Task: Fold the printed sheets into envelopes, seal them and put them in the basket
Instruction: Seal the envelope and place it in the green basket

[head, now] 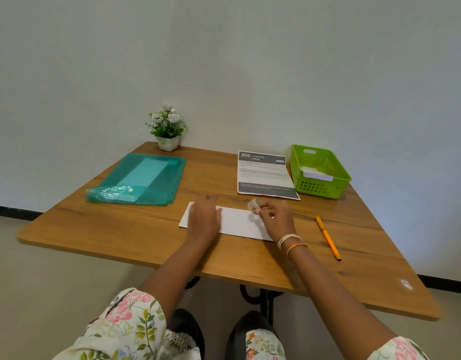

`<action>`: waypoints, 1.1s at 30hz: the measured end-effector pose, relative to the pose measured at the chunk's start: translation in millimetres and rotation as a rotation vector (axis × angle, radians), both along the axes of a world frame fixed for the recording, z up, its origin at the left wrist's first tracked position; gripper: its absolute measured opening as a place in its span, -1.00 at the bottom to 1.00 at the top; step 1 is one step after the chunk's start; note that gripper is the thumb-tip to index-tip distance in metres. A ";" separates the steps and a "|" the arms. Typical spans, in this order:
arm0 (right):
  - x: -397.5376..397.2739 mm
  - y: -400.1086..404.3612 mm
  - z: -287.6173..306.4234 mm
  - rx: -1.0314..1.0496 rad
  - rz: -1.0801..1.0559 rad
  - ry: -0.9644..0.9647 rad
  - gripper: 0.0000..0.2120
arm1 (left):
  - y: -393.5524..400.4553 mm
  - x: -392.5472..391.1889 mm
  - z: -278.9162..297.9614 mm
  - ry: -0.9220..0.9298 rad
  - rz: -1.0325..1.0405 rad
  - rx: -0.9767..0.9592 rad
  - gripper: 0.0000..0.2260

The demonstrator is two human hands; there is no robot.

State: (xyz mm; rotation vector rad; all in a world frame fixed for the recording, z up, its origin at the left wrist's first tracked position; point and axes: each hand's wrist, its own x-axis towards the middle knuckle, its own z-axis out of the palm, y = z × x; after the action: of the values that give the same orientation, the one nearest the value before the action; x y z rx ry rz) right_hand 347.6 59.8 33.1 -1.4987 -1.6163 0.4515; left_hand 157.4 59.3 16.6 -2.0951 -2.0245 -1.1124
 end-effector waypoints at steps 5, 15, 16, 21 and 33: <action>-2.7 -1.6 -9.5 0.073 0.193 -0.203 -0.85 | -2.8 28.9 -6.1 -0.053 -0.400 -0.017 -0.60; -8.7 -5.6 -19.9 0.213 0.112 0.051 -0.73 | 0.3 27.5 -11.7 -0.114 -0.261 -0.015 -0.73; -9.5 -4.9 -20.6 0.226 0.099 0.039 -0.79 | 0.2 27.2 -12.0 -0.116 -0.252 -0.015 -0.73; -8.9 -3.9 -20.9 0.289 0.075 -0.041 -0.89 | -1.8 29.3 -11.2 -0.115 -0.228 -0.025 -0.73; 7.3 10.9 -9.8 -0.075 -0.043 0.598 -0.89 | -2.8 30.4 -9.2 -0.110 -0.222 -0.055 -0.76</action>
State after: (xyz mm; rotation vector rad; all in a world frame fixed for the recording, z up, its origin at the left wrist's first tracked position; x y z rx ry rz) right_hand 354.8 70.7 23.3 -1.2841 -1.1024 0.8504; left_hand 187.8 56.5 7.3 -2.3853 -1.9237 -1.2405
